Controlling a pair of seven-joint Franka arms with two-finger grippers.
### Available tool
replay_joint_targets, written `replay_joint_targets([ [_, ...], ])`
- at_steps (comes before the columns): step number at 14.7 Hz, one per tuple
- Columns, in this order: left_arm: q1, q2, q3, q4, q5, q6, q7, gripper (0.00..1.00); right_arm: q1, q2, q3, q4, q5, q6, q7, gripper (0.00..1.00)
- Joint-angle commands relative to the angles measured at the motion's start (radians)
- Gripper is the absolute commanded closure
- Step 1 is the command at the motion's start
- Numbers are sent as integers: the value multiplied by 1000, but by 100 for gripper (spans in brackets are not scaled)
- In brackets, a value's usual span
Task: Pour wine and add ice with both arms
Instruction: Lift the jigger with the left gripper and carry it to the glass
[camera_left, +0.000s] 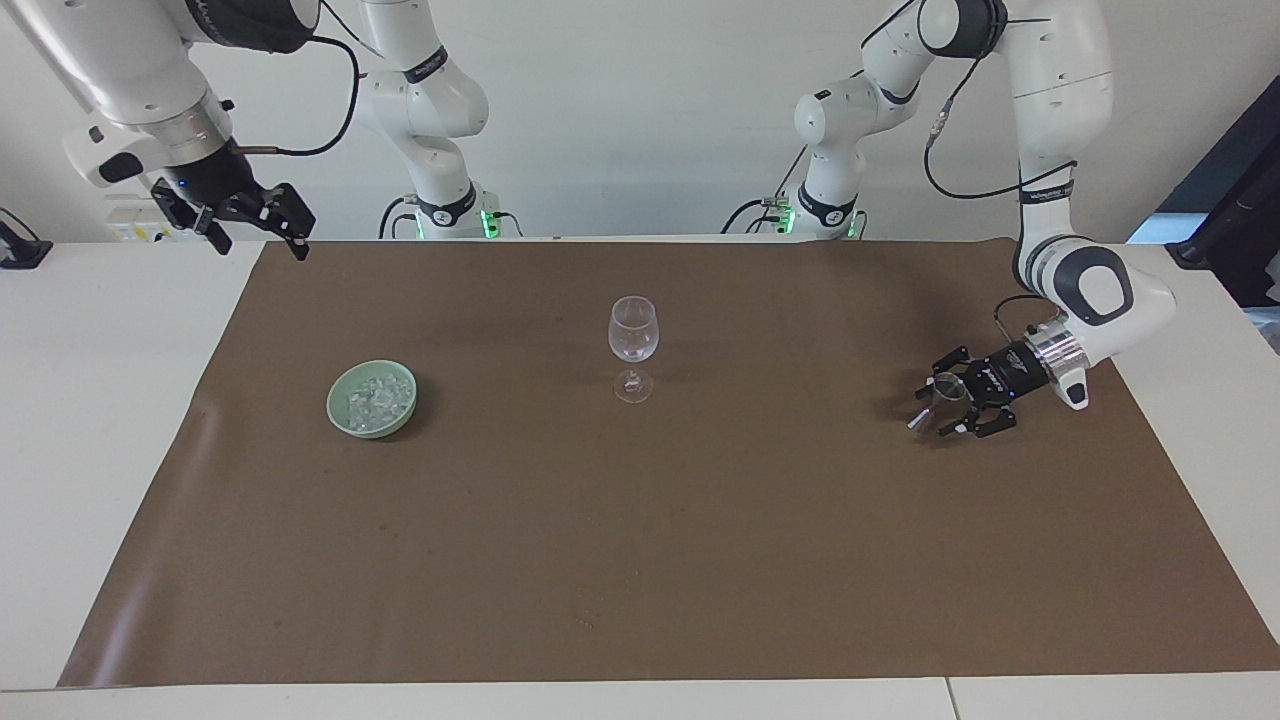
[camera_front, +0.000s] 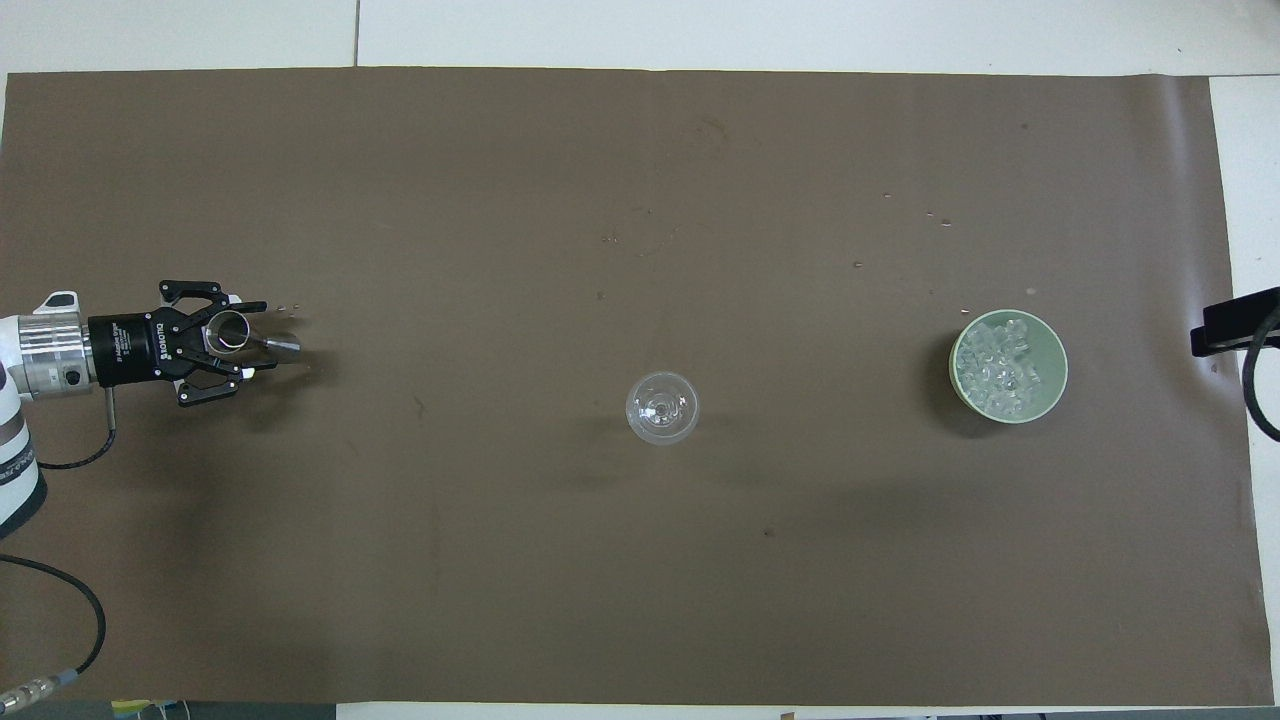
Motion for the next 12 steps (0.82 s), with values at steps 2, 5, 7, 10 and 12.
replay_joint_targets([
  [2, 25, -39, 5, -39, -21, -24, 30, 100, -10, -3, 1, -7, 16, 5, -24, 0],
  [5, 29, -42, 5, -39, -21, -47, 30, 100, -10, -3, 1, -7, 16, 4, -24, 0],
  [7, 29, -51, 10, -37, -19, -90, 22, 100, -10, -3, 1, -7, 16, 4, -24, 0],
  [10, 11, -106, 10, -36, -19, -130, -25, 100, -10, -3, 1, -7, 16, 4, -24, 0],
  [12, 8, -163, 10, -36, -13, -193, -89, 100, -10, -3, 1, -7, 16, 4, -24, 0],
])
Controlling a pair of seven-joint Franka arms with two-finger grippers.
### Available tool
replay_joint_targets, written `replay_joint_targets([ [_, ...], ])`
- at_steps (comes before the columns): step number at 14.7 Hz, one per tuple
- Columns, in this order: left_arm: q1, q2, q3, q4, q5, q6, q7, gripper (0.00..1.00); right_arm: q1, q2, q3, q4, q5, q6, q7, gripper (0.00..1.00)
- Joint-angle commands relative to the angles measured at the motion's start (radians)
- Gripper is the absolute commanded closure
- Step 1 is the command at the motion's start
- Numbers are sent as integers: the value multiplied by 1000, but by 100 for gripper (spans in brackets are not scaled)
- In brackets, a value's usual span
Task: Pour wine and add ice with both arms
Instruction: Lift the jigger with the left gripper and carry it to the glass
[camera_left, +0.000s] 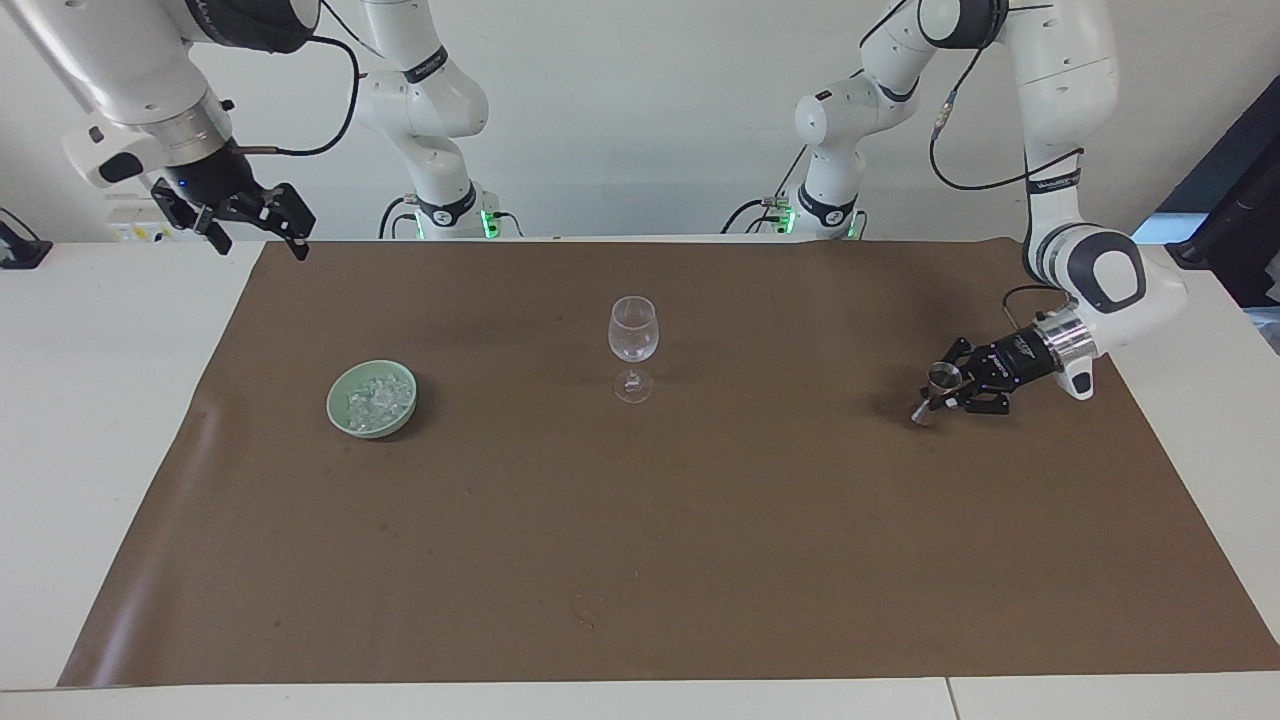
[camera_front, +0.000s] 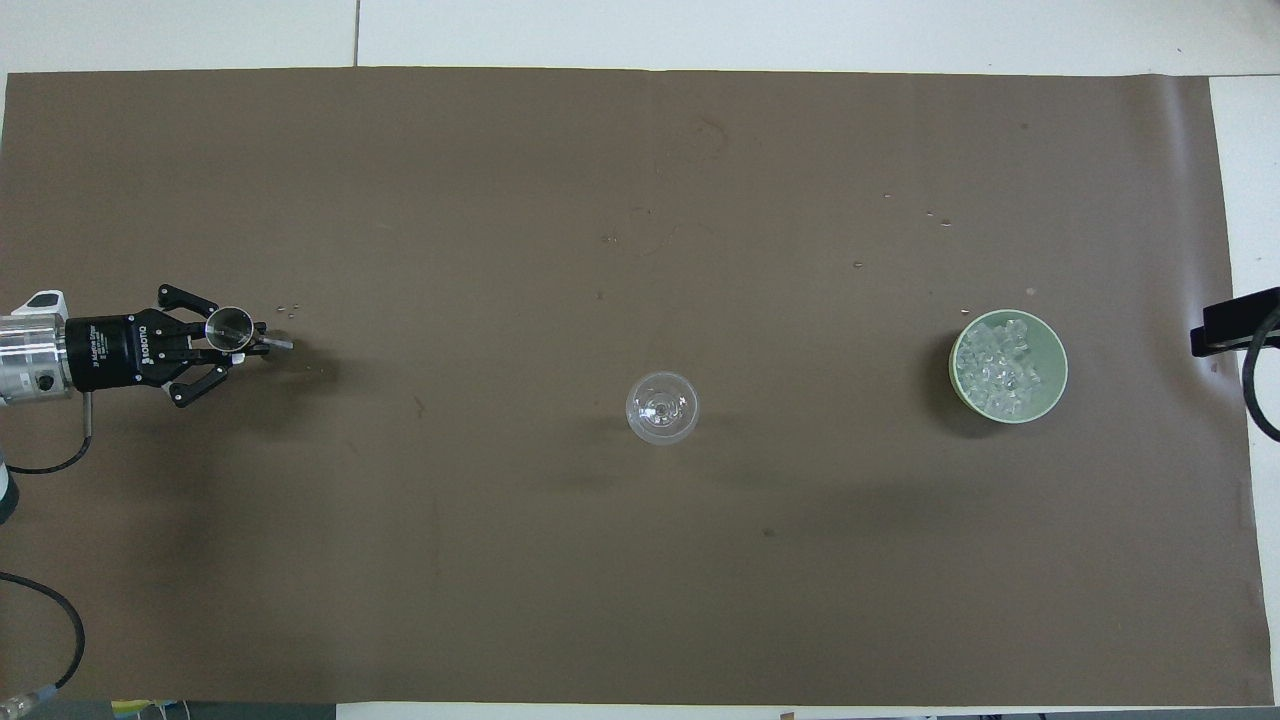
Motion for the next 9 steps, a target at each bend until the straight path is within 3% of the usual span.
replay_joint_targets([
  [1, -22, -115, 9, -36, -8, -71, -76, 100, -10, -3, 1, -7, 16, 4, -24, 0],
  [9, -301, -259, 10, -35, -5, -84, -346, 100, -10, -3, 1, -7, 16, 4, -24, 0],
])
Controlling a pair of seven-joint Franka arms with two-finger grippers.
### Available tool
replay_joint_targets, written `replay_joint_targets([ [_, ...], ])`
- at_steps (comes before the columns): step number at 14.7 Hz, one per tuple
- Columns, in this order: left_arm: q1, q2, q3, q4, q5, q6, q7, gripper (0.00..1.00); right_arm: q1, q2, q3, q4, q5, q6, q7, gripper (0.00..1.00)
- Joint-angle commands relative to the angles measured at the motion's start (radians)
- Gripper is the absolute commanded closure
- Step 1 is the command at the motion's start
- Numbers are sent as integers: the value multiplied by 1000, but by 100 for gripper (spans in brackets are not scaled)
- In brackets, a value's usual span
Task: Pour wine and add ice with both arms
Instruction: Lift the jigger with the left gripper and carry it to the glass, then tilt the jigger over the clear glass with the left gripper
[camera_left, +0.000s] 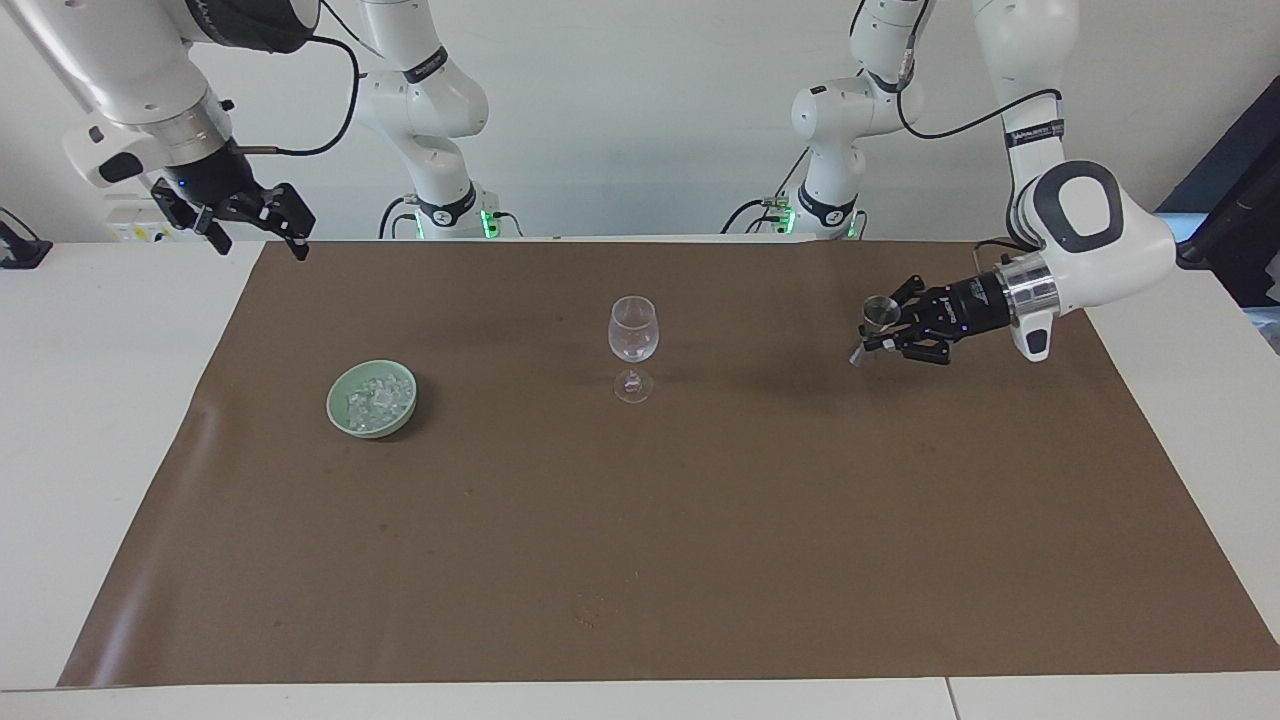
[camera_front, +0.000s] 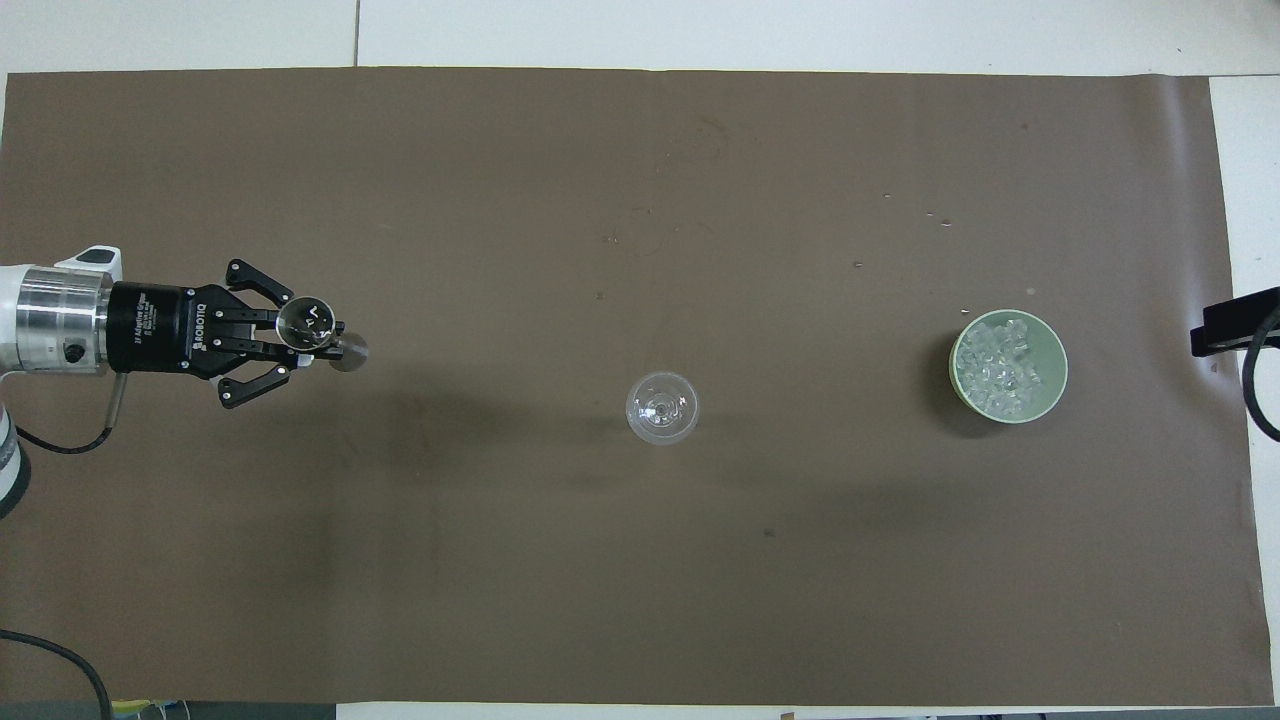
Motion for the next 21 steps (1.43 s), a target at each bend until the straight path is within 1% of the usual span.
replay_joint_targets([
  [1, -90, -56, 14, -32, -5, 32, -66, 100, -10, -3, 1, -7, 16, 4, -24, 0],
  [7, -325, -94, 11, -35, 0, 185, -182, 100, -10, -3, 1, -7, 16, 4, -24, 0],
  [10, -440, -96, 8, -32, 99, 302, -288, 100, -10, -3, 1, -7, 16, 4, -24, 0],
  [13, -515, -90, 8, -28, 131, 380, -319, 100, -10, -3, 1, -7, 16, 4, -24, 0],
  [16, -591, -79, 8, -23, 246, 480, -437, 100, -10, -3, 1, -7, 16, 4, -24, 0],
  [19, -629, -73, 7, 3, 361, 485, -492, 100, -10, -3, 1, -7, 16, 4, -24, 0],
  [21, -666, -59, 8, 27, 465, 488, -561, 100, -10, -3, 1, -7, 16, 4, -24, 0],
])
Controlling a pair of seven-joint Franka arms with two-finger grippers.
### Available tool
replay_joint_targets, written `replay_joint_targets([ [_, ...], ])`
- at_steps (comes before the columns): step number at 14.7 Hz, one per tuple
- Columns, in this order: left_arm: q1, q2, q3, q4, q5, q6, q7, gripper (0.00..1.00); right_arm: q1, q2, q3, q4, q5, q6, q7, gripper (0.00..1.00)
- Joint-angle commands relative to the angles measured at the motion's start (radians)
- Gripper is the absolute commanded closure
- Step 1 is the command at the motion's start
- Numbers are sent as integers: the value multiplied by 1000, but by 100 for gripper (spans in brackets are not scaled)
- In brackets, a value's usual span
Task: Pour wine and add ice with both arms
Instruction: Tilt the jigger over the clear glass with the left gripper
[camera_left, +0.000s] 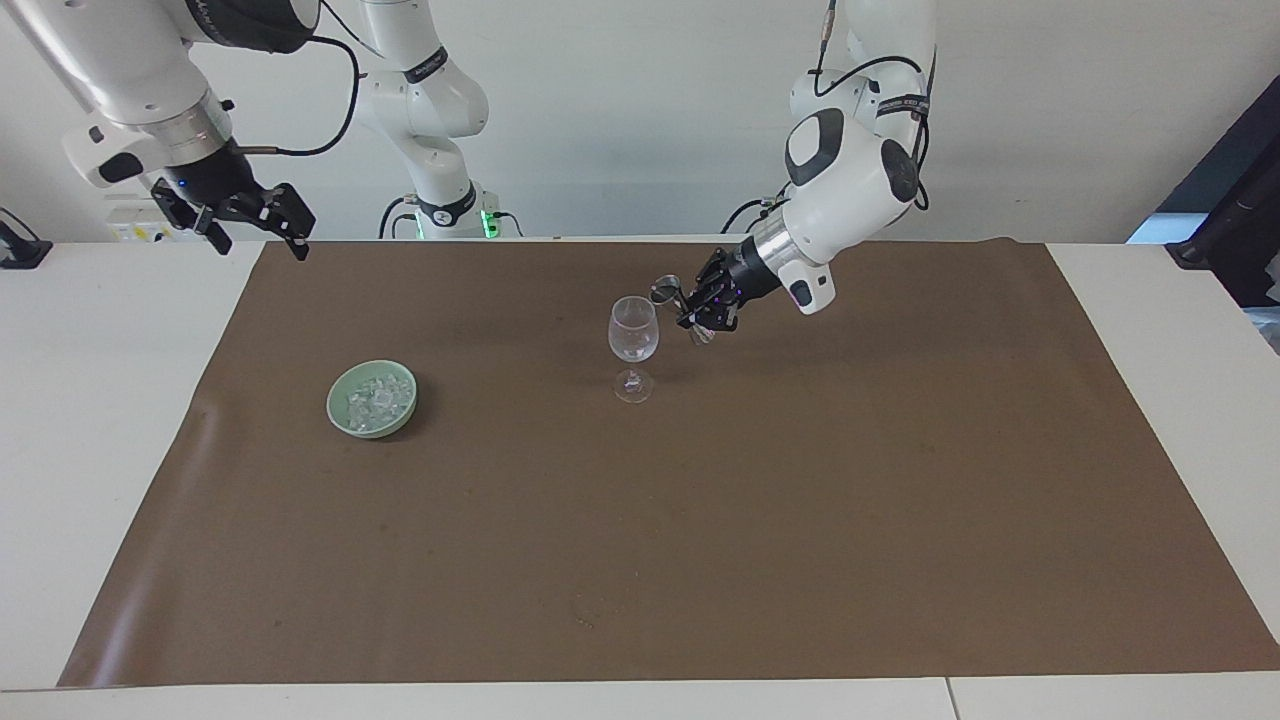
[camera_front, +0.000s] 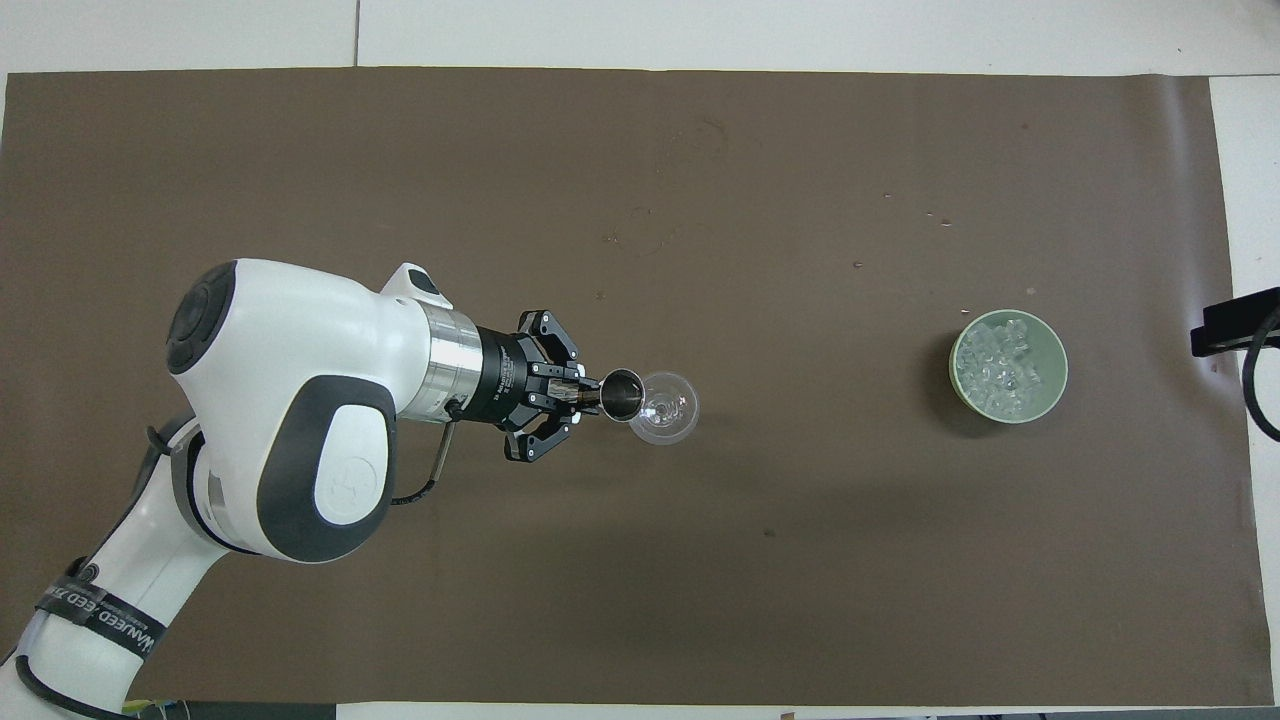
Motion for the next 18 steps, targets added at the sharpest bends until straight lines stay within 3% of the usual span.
replay_joint_targets([
  [1, -45, 8, 12, 36, 135, 18, -114, 100, -10, -3, 1, -7, 16, 4, -24, 0],
  [9, -127, 44, 9, 121, 495, 18, -372, 100, -10, -3, 1, -7, 16, 4, -24, 0],
  [18, -200, 39, -9, 124, 759, -38, -479, 100, -10, -3, 1, -7, 16, 5, -24, 0],
])
